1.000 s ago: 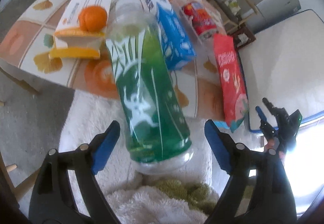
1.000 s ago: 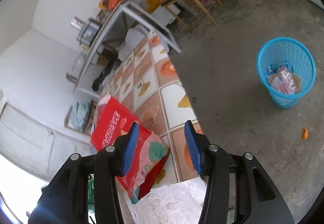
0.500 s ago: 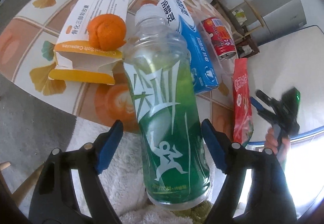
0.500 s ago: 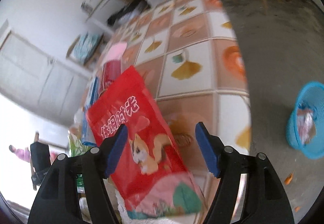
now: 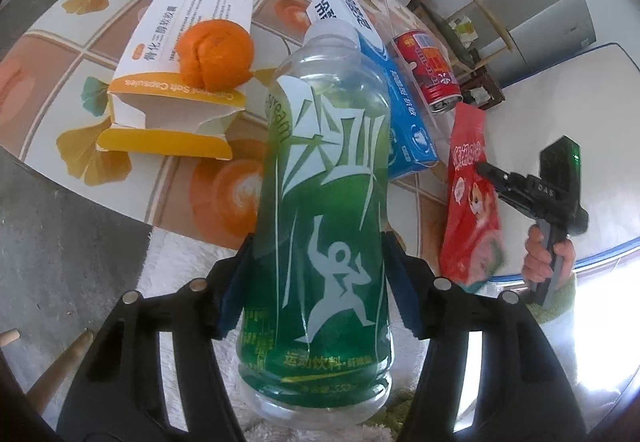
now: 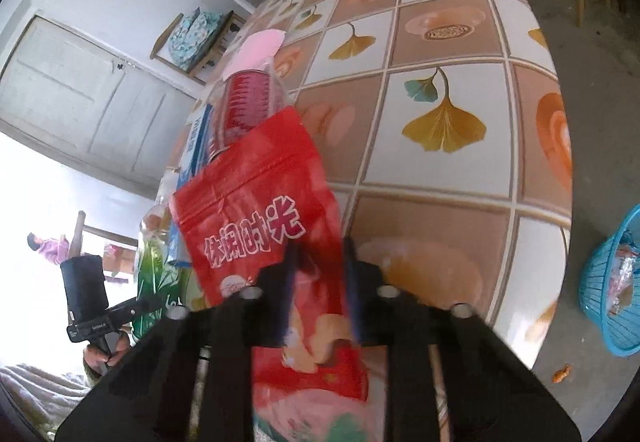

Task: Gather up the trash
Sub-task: 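Carry the green bottle and red snack bag to the blue wastebasket with both grippers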

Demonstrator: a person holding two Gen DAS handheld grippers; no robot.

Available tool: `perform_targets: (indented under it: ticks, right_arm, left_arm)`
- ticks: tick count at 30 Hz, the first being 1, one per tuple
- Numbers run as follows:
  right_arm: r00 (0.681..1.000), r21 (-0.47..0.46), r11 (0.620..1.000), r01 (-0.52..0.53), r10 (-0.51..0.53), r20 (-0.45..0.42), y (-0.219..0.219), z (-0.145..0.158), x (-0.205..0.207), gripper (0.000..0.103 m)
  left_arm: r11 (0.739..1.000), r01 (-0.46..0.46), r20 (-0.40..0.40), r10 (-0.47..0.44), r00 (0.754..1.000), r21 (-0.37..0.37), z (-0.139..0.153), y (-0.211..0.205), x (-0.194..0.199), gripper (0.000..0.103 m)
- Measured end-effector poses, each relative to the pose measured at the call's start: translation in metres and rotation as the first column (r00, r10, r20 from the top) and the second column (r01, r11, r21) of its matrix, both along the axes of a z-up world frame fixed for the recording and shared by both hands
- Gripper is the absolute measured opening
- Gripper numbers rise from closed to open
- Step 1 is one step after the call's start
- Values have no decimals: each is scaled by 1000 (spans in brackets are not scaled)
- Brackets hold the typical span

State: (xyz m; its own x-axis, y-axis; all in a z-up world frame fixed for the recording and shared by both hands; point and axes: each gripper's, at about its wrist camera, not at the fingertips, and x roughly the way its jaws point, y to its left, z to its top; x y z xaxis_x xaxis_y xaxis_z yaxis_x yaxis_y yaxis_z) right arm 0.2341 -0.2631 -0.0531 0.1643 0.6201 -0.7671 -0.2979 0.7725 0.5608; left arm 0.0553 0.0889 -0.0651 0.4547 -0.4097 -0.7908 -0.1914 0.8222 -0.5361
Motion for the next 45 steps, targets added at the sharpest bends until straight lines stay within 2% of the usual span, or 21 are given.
perform_targets:
  ticks: [4,14,23,27,31,33,36,37,40,43,45]
  right_arm:
    - [998,-7,999,41,-40,47,-4,21,-18,8]
    - [963,94,981,167,-182,196,-35,87,-79,3]
    - [931,205,959,196,-247,268,-64,117,-112,3]
    - [909,249,944,215,-287,303,-81,131,-129,3]
    - [865,280,916,288,-374,335,-117,143,-144,3]
    - [837,290,895,340,-428,340,-139,145,-154,3]
    - [779,286,850,442,-522,346,-175,147,-171,3]
    - [751,283,825,489,-563,345,-192,146,-179,3]
    - [667,247,747,617,-663,341,-232,139,-198,3]
    - [599,222,670,708,-737,314,-265,127,-212,3]
    - [557,200,616,762,-781,284,-286,113,-218,3]
  left_arm:
    - [1000,-15,13,15,1000,-4,1,4,-6,58]
    - [1000,-11,71,12,997,-7,17,4,-40,58]
    - [999,28,121,-24,992,-35,35,-4,-66,58]
    - [997,54,174,-44,984,-52,53,-6,-74,58]
    - [989,145,251,-129,959,-44,79,-29,-65,58]
    - [973,223,287,-200,937,-51,93,-52,-49,58]
    - [932,351,311,-310,899,-87,109,-91,-17,58]
    - [918,386,310,-343,886,-88,112,-105,-8,58]
    - [865,498,274,-466,841,-58,117,-161,31,58]
    - [793,608,231,-588,775,-23,113,-231,69,58]
    - [755,655,189,-639,746,-30,105,-269,90,58]
